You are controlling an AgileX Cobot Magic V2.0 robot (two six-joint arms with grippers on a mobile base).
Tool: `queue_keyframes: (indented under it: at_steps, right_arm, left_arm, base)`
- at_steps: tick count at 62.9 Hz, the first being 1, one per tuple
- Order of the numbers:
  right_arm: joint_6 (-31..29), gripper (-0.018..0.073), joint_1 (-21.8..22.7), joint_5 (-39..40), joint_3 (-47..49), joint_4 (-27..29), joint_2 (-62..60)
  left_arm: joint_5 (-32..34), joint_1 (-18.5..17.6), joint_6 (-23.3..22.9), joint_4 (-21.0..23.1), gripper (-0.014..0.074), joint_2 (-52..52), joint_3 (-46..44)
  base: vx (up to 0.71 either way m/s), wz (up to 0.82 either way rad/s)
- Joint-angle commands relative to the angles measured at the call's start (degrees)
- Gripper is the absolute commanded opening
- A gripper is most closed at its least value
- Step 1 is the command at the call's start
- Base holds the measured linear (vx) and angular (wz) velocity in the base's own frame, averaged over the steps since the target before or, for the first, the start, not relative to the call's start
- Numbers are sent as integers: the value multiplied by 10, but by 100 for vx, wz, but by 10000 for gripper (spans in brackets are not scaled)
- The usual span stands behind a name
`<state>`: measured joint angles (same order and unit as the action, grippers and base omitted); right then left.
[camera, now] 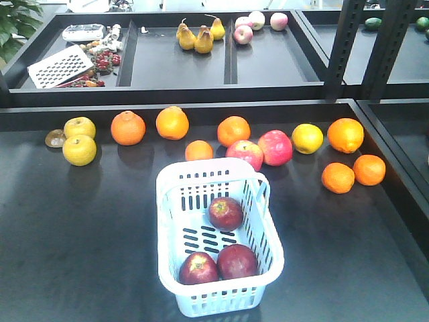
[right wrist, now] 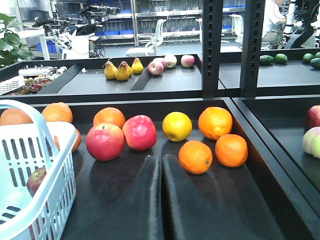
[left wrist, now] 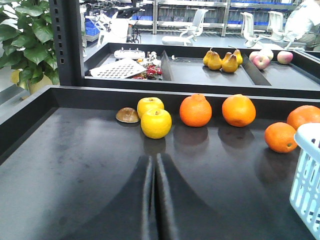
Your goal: Pick three apples into basket with both arms
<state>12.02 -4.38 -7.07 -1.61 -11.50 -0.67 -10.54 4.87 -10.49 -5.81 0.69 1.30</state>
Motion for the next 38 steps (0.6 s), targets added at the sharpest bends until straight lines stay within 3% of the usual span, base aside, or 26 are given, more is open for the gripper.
queue_keyframes:
  at_steps: [1,38]
  right_arm:
    - [0,-4,4,46,-8,-7,-8]
    - [0,-4,4,46,-8,-7,-8]
  left_arm:
    - [39,1,-4,0,-6,9,5]
    - [39,1,-4,0,-6,9,5]
  base:
    - [0,0]
    - [0,0]
